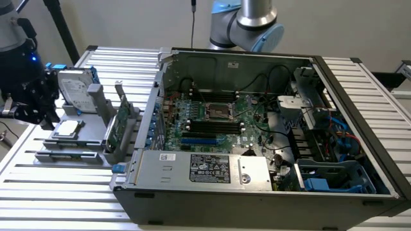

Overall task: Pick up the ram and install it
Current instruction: 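Pick up the ram and move it above insertion slot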

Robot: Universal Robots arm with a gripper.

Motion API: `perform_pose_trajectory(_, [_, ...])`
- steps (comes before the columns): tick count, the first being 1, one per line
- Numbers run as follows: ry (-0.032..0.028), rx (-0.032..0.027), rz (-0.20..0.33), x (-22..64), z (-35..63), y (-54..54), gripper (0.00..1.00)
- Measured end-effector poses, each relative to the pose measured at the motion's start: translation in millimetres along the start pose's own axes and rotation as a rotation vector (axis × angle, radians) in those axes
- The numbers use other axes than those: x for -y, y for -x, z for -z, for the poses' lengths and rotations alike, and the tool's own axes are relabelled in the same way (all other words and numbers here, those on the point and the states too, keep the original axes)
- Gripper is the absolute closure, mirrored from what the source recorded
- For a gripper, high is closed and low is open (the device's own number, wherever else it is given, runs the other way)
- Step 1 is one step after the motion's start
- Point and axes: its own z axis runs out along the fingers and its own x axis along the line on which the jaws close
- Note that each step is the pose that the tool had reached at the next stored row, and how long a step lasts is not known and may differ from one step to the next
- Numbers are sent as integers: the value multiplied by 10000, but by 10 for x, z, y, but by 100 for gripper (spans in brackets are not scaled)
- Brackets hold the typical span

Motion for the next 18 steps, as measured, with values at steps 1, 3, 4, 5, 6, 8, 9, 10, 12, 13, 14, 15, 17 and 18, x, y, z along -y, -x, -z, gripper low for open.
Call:
perform_pose_trajectory(1, [-2,-1,11,2,-9,0,64])
perform_pose_trajectory(3, [-1,-1,31,4,-34,1,64])
perform_pose_trajectory(4, [-2,-1,40,5,-50,1,58])
perform_pose_trajectory(5, [-2,-1,51,6,-68,2,58])
perform_pose_trajectory(6, [-3,0,63,7,-84,2,58])
perform_pose_trajectory(8, [-2,-1,80,7,-93,2,58])
perform_pose_trajectory(9, [-2,-3,81,7,-93,2,58])
perform_pose_trajectory(10, [-1,-3,81,7,-93,2,58])
perform_pose_trajectory(12, [-3,-1,81,7,-94,2,58])
perform_pose_trajectory(13, [-3,-2,81,7,-94,2,58])
perform_pose_trajectory(14, [-2,-2,82,7,-94,2,58])
perform_pose_trajectory(15, [-3,-1,81,7,-95,2,58])
perform_pose_trajectory(17, [-4,0,81,7,-97,1,58])
perform_pose_trajectory(18, [-5,0,81,8,-98,-1,58])
